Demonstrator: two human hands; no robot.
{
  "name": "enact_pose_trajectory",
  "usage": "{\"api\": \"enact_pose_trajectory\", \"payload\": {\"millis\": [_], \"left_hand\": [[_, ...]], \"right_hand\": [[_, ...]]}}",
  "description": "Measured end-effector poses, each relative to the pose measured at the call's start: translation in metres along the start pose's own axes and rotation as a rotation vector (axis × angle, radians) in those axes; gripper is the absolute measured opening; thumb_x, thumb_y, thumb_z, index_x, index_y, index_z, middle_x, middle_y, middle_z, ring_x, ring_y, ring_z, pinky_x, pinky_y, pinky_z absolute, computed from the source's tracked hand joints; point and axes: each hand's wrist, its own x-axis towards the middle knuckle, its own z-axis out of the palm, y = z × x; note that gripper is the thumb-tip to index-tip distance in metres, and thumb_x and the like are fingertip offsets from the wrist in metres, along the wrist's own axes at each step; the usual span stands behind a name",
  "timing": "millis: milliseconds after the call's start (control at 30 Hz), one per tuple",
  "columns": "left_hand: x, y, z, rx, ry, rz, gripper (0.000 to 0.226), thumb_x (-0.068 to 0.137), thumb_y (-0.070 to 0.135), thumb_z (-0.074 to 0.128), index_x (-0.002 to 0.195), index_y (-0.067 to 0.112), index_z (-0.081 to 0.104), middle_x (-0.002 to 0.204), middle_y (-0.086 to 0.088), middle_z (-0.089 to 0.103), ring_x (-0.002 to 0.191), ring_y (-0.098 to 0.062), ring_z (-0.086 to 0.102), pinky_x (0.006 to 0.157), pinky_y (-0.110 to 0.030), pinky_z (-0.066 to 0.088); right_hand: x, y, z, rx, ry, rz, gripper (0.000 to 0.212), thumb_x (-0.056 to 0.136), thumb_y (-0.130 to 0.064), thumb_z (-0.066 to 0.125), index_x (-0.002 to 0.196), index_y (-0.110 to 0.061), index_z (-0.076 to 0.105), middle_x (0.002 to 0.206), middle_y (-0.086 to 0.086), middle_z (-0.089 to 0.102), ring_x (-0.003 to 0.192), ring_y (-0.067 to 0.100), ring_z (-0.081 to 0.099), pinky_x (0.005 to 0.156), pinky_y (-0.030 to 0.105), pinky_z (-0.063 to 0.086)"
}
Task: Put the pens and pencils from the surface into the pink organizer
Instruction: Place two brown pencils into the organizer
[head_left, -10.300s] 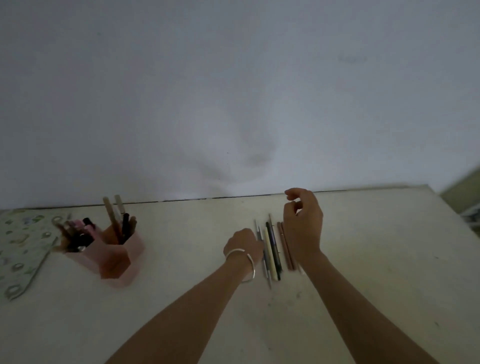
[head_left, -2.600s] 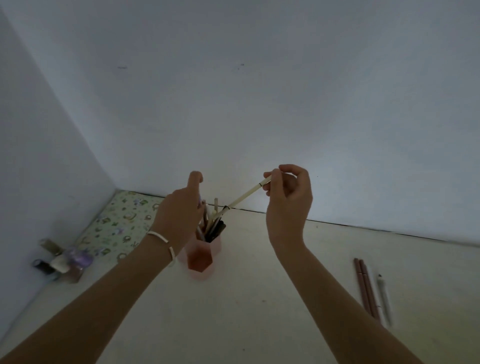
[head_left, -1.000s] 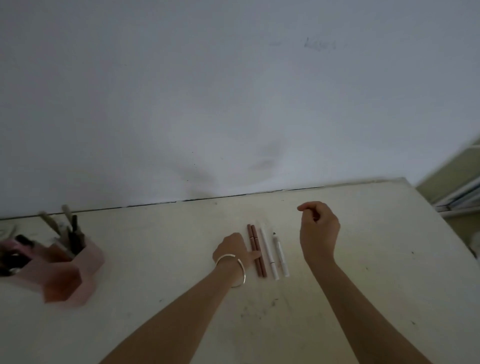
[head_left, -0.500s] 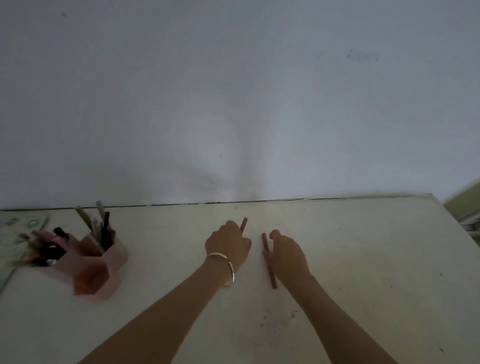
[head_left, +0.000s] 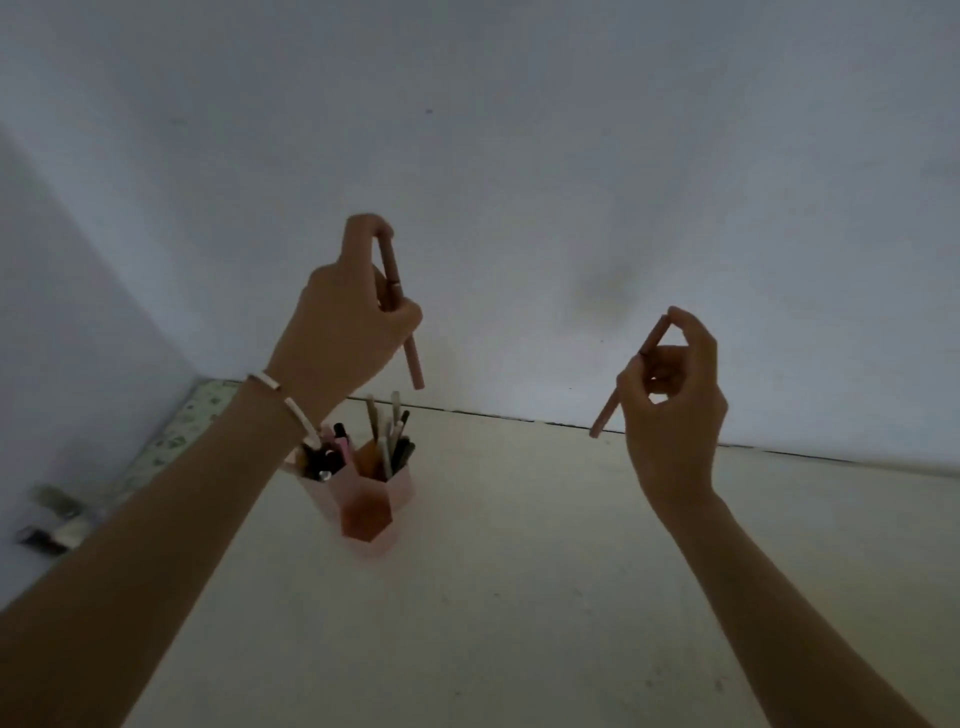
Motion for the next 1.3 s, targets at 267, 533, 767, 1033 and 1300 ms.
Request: {"api": "enact_pose_trajectory", "payload": {"millis": [267, 533, 767, 1033, 1300], "left_hand": [[-0.058, -0.08, 0.023, 0.389, -0.101, -0.147, 0.029, 0.088, 0.021, 0.059, 0.107, 0.019, 0.038, 0.074, -0.003, 0.066, 0.059, -0.023, 0.063, 0.054, -0.036, 0.054], [-0.063, -0.084, 0.006, 0.39, 0.055, -0.141, 0.036, 0.093, 0.041, 0.047, 0.11, 0.014, 0.065, 0.1, -0.004, 0.071, 0.095, -0.024, 0.062, 0.084, -0.04, 0.05], [-0.058, -0.074, -0.009, 0.211, 0.15, -0.22, 0.024, 0.09, 0.022, 0.055, 0.112, 0.018, 0.06, 0.095, 0.003, 0.068, 0.085, -0.014, 0.062, 0.074, -0.027, 0.048], [-0.058, -0.01, 0.06, 0.119, 0.101, -0.058, 0.021, 0.085, 0.018, 0.056, 0.105, 0.019, 0.059, 0.086, 0.008, 0.063, 0.077, -0.01, 0.058, 0.07, -0.023, 0.047], [-0.118, 0.113, 0.252, 0.119, -0.6, -0.088, 0.028, 0.089, 0.036, 0.048, 0.105, 0.015, 0.058, 0.103, -0.005, 0.067, 0.099, -0.025, 0.063, 0.082, -0.034, 0.051]], "right_hand": [[-0.028, -0.039, 0.05, 0.196, -0.05, -0.044, 0.052, 0.087, -0.003, 0.059, 0.127, -0.031, 0.045, 0.085, -0.01, 0.064, 0.078, 0.011, 0.065, 0.074, 0.019, 0.053], [-0.052, -0.064, 0.098, 0.231, -0.223, -0.1, 0.044, 0.09, -0.009, 0.061, 0.124, -0.029, 0.041, 0.09, -0.004, 0.066, 0.081, 0.01, 0.067, 0.072, 0.017, 0.054], [-0.083, -0.051, 0.139, -0.085, -0.517, -0.216, 0.03, 0.095, -0.018, 0.057, 0.122, -0.025, 0.046, 0.096, -0.005, 0.066, 0.084, 0.012, 0.061, 0.076, 0.028, 0.053], [-0.055, -0.016, 0.08, -0.195, -0.197, -0.288, 0.026, 0.084, -0.001, 0.056, 0.107, -0.006, 0.067, 0.114, 0.01, 0.061, 0.105, 0.021, 0.056, 0.091, 0.034, 0.048], [0.006, 0.035, -0.076, -0.286, 0.216, 0.058, 0.033, 0.079, 0.005, 0.046, 0.097, -0.017, 0.064, 0.103, -0.007, 0.058, 0.073, 0.0, 0.051, 0.065, 0.008, 0.037]]}}
